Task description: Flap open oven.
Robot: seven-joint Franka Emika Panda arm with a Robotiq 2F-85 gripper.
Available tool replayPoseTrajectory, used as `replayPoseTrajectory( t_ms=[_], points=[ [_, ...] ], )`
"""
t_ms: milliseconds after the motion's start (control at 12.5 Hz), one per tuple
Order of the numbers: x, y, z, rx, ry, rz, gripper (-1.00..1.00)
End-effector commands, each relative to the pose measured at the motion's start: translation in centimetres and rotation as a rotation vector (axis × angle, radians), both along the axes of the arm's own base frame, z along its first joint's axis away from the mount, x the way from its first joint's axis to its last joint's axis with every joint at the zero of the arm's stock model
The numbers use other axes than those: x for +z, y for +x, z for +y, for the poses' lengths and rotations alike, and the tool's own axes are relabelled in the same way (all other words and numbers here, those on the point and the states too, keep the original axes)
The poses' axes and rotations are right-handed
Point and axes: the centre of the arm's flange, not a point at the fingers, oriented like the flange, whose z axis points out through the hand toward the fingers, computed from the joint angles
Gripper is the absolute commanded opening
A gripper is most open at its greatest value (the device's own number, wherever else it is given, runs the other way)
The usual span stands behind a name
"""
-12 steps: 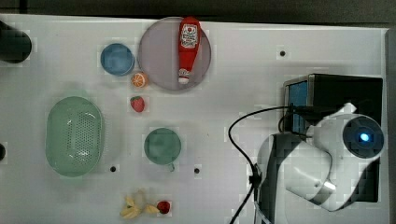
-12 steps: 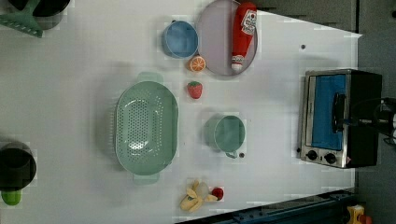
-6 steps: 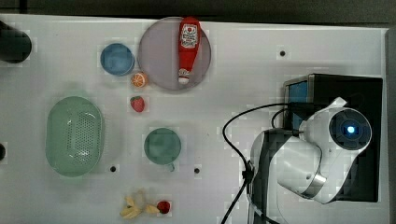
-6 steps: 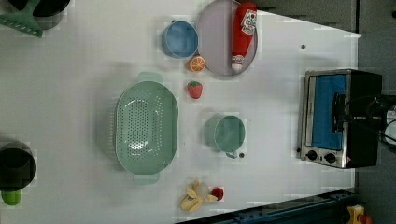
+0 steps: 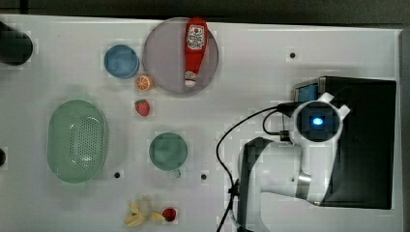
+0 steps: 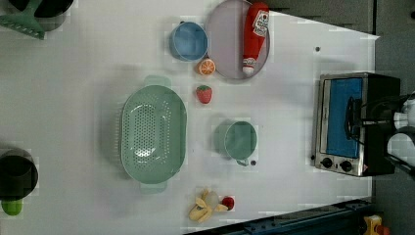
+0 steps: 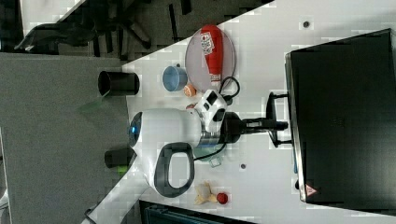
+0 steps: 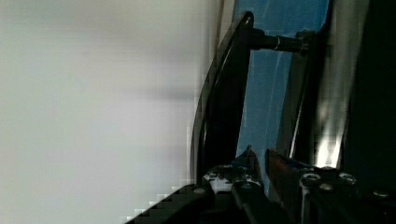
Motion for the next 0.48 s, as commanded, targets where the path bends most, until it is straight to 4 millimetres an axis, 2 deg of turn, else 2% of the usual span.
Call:
replayPoseTrajectory(
  t_ms=[80, 480],
  points=[
    [-1.8, 1.4, 6.8, -0.022, -0.062, -0.014, -0.65],
    [-7.3, 2.1, 13.5, -0.022, -0.221, -0.012, -0.65]
  ],
)
